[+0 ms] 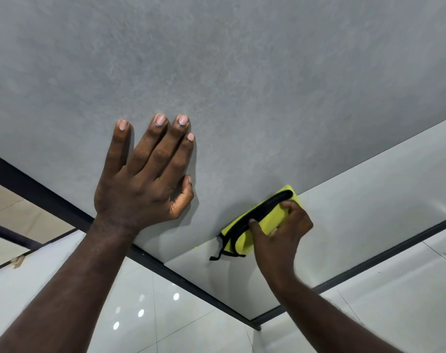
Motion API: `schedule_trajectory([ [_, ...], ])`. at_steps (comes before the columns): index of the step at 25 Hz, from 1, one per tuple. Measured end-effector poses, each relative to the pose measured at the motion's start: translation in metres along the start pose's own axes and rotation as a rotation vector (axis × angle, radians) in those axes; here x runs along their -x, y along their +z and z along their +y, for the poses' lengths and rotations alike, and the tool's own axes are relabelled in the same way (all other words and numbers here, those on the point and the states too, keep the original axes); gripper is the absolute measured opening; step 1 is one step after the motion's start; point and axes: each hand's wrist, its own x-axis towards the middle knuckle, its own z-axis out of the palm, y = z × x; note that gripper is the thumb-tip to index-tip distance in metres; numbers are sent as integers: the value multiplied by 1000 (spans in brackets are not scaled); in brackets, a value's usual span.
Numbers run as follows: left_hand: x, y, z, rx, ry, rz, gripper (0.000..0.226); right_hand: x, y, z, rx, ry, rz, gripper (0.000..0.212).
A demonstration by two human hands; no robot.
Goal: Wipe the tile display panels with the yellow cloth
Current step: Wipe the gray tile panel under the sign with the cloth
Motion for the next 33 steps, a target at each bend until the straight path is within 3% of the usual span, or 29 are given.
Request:
schedule_trajectory([
  [3, 1, 1, 1, 18, -9, -5, 76, -24, 0, -26, -42, -189, 60, 64],
  [6, 0, 0, 3, 29, -15, -1, 75, -55, -18, -15, -52, -63, 179, 58],
  [8, 0, -1, 3, 35, -16, 3, 75, -33, -19, -16, 8, -34, 95, 58],
  [11, -1, 0, 3, 37, -17, 6, 74, -16, -6, -53, -6, -323, -92, 59],
  [13, -2, 0, 3, 45, -20, 8, 74, -45, -3, -75, -5, -448, 16, 57],
  [16, -1, -1, 4, 52, -19, 6, 73, -84, -17, -63, 48, -322, 245, 56],
  [18, 0, -1, 3, 55, -58, 11, 73, -60, -12, -64, 103, -275, 218, 58],
  [21, -1, -2, 2, 40, -200, 18, 76, -42, 6, -118, 118, -668, -9, 59],
  [23, -2, -1, 4, 43, -231, 7, 77, -75, 7, -161, 187, -807, 85, 61],
  [25, -2, 0, 4, 45, -233, 5, 77, -106, -3, -176, 198, -629, 264, 63],
  [27, -1, -1, 3, 52, -249, 9, 76, -90, -3, -176, 200, -448, 273, 67],
  [28, -2, -2, 2, 64, -251, 14, 75, -74, 4, -177, 265, -530, 232, 68],
  [31, -6, -5, 0, 121, -257, 18, 71, -55, 21, -224, 466, -1009, -14, 63],
  [33, -7, -7, -3, 157, -263, 24, 70, -78, 23, -251, 478, -1048, 79, 62],
])
